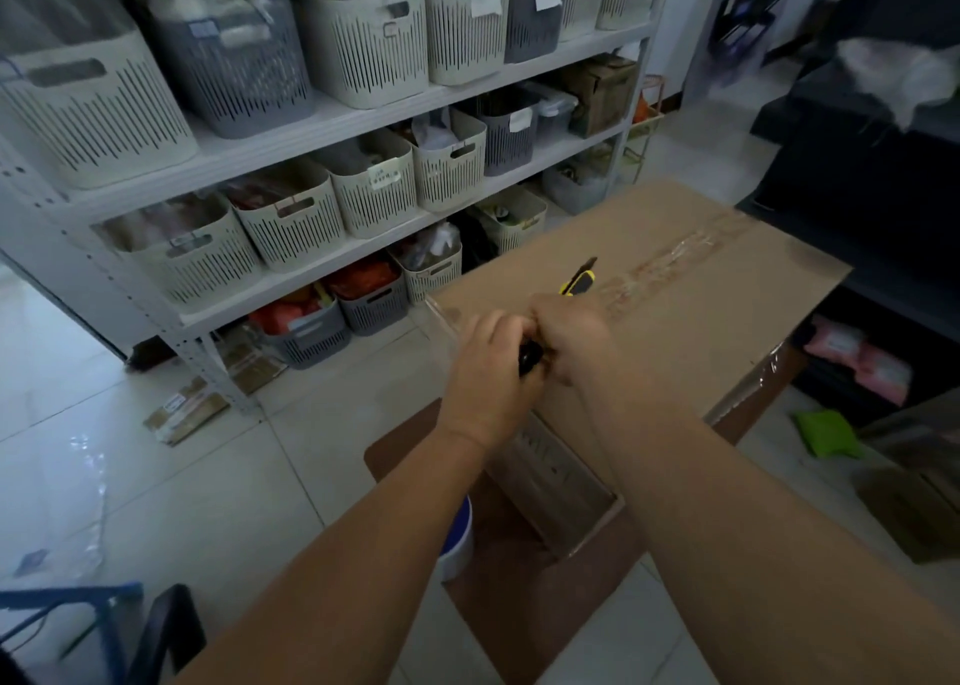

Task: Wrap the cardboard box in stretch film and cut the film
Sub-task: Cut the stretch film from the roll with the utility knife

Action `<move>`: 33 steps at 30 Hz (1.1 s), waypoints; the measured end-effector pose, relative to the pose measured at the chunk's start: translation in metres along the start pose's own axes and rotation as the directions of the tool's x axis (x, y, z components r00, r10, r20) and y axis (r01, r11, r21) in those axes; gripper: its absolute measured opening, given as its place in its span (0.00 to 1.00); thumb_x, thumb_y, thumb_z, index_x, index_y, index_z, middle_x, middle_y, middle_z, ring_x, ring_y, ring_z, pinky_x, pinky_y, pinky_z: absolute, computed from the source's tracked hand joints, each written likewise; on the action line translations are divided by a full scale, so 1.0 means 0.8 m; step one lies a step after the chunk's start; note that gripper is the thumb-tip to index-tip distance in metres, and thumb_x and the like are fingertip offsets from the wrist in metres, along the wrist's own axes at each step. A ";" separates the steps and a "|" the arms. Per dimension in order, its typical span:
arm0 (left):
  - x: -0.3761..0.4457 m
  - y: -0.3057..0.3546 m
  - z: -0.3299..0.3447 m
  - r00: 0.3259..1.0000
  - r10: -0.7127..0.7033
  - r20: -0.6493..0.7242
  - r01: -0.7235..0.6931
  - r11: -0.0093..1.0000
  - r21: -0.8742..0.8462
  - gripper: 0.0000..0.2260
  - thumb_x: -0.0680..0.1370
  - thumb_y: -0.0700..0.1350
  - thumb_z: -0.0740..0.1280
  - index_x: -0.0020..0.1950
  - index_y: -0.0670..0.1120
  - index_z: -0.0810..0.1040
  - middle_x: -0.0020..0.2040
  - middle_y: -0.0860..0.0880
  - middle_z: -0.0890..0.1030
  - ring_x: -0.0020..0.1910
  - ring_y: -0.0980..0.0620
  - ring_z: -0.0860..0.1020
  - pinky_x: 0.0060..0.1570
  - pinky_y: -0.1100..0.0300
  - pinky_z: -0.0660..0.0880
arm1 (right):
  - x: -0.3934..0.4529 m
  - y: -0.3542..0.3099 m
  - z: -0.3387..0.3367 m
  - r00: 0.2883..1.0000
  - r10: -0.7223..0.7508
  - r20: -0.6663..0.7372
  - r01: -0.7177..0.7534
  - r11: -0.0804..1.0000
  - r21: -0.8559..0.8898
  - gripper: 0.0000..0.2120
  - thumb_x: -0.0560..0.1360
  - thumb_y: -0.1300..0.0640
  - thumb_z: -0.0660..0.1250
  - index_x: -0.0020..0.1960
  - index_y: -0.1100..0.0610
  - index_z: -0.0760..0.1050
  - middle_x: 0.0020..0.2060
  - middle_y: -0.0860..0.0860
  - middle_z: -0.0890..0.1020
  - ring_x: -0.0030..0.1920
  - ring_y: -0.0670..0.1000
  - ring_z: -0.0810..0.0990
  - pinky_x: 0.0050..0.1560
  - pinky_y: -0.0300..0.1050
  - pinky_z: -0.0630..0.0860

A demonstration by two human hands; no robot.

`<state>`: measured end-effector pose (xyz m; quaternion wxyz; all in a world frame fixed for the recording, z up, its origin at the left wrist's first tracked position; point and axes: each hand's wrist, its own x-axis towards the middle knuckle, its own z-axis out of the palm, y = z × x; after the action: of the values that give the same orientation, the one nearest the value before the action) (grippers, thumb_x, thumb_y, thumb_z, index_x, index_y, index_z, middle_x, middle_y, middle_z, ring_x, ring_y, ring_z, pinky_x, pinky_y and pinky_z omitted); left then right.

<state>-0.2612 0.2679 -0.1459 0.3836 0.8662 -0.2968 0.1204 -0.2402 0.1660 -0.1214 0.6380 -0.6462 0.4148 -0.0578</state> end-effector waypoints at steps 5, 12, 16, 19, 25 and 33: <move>-0.050 -0.012 -0.028 0.989 -0.069 0.134 0.079 0.994 -0.071 0.28 0.68 0.49 0.76 0.64 0.43 0.70 0.53 0.50 0.71 0.52 0.53 0.67 0.53 0.66 0.64 | -0.038 0.007 -0.001 0.994 -0.060 -0.089 0.065 0.996 0.056 0.03 0.68 0.61 0.59 0.39 0.59 0.70 0.33 0.58 0.75 0.33 0.56 0.75 0.36 0.52 0.75; -0.138 -0.057 -0.053 0.945 -0.165 0.282 0.184 0.982 -0.040 0.23 0.75 0.49 0.69 0.68 0.47 0.69 0.48 0.54 0.74 0.54 0.50 0.73 0.56 0.53 0.73 | -0.131 0.066 -0.007 0.984 -0.167 -0.066 0.169 0.985 0.023 0.03 0.75 0.60 0.61 0.45 0.57 0.73 0.28 0.52 0.75 0.27 0.50 0.73 0.31 0.44 0.73; -0.184 -0.066 -0.050 0.918 -0.161 0.363 0.179 0.984 -0.017 0.23 0.76 0.45 0.68 0.69 0.49 0.68 0.47 0.53 0.76 0.56 0.51 0.70 0.54 0.60 0.68 | -0.175 0.126 -0.013 0.988 -0.156 0.014 0.156 0.988 -0.005 0.04 0.78 0.60 0.60 0.46 0.58 0.73 0.30 0.51 0.75 0.27 0.48 0.74 0.28 0.43 0.75; -0.205 -0.072 -0.040 0.904 -0.128 0.408 0.116 0.992 0.053 0.24 0.75 0.46 0.69 0.70 0.48 0.68 0.54 0.51 0.78 0.60 0.49 0.69 0.57 0.59 0.66 | -0.190 0.173 -0.018 0.992 -0.122 0.031 0.124 0.990 -0.067 0.04 0.79 0.61 0.60 0.51 0.59 0.72 0.33 0.52 0.76 0.28 0.49 0.75 0.29 0.43 0.75; -0.219 -0.084 -0.011 0.845 -0.166 0.509 -0.008 0.947 0.322 0.22 0.76 0.50 0.67 0.69 0.50 0.70 0.71 0.50 0.67 0.71 0.46 0.59 0.68 0.49 0.59 | -0.187 0.261 -0.025 0.999 -0.007 0.038 0.018 0.956 -0.292 0.03 0.77 0.61 0.60 0.50 0.58 0.70 0.31 0.52 0.76 0.28 0.48 0.77 0.31 0.43 0.74; -0.214 -0.100 0.034 0.789 -0.279 0.547 0.013 0.898 0.439 0.15 0.77 0.50 0.65 0.64 0.54 0.75 0.78 0.49 0.49 0.76 0.44 0.45 0.72 0.44 0.46 | -0.169 0.342 -0.021 0.993 0.094 0.077 -0.041 0.857 -0.514 0.11 0.79 0.52 0.61 0.54 0.60 0.72 0.47 0.58 0.81 0.48 0.60 0.80 0.41 0.45 0.71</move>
<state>-0.3497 0.3622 -0.2866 0.0870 0.9410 -0.3004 -0.1295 -0.4645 0.2790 -0.2954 0.4652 -0.7793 0.4054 0.1089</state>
